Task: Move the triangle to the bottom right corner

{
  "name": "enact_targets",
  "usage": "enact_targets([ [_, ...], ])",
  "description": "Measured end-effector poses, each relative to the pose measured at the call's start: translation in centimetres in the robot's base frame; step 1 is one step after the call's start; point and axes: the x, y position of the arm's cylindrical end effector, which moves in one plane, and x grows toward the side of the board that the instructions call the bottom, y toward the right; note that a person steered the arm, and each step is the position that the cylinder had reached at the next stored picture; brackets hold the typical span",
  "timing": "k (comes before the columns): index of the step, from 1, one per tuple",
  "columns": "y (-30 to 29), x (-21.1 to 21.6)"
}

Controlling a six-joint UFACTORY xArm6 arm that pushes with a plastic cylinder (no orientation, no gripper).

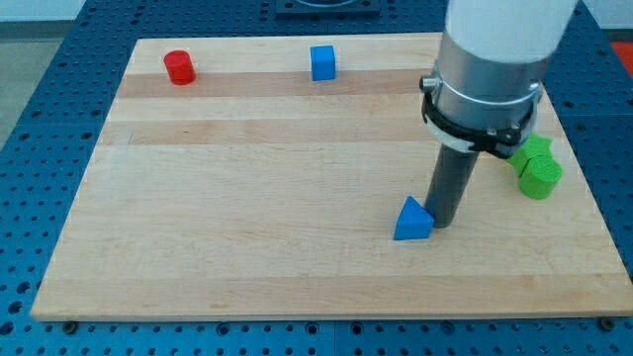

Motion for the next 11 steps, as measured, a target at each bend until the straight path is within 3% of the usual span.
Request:
enact_targets([
  [1, -0.6, -0.2],
  [3, -5.2, -5.2],
  [4, -6.4, -1.6],
  [6, -5.9, 1.0],
  [9, 3.3, 1.2],
  [11, 6.0, 1.9],
])
